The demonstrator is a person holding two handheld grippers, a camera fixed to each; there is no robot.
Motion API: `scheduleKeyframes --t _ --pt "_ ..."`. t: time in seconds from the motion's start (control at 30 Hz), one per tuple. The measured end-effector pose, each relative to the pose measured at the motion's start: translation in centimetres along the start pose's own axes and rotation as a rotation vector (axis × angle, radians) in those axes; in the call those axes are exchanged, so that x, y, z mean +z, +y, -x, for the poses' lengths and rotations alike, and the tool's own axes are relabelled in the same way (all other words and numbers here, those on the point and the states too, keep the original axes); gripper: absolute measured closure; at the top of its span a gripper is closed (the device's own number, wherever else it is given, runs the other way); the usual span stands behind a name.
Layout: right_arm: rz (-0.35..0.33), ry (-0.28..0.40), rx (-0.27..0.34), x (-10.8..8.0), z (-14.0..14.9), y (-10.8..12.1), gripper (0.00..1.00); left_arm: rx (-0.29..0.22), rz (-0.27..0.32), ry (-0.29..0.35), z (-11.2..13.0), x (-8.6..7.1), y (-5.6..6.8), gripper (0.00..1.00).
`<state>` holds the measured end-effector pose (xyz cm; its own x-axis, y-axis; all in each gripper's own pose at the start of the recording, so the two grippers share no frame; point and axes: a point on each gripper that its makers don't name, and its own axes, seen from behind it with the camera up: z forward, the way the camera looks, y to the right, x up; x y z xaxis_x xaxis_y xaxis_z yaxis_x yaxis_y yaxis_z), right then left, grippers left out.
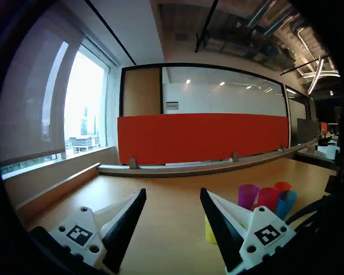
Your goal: Pour water
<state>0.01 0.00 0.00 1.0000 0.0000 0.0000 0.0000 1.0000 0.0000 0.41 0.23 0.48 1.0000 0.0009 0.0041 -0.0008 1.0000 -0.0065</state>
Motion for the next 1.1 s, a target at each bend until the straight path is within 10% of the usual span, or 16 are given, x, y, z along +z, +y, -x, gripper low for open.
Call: scheduleKeyframes --t 0.6,1.1 --pt "-0.027 0.004 0.015 0.7 -6.4 -0.3 0.01 -0.015 0.073 0.006 -6.8 1.3 0.5 0.14" --pt "-0.137 -0.004 -0.038 0.7 -6.3 -2.1 0.01 -0.006 0.186 0.005 -7.5 1.1 2.4 0.14"
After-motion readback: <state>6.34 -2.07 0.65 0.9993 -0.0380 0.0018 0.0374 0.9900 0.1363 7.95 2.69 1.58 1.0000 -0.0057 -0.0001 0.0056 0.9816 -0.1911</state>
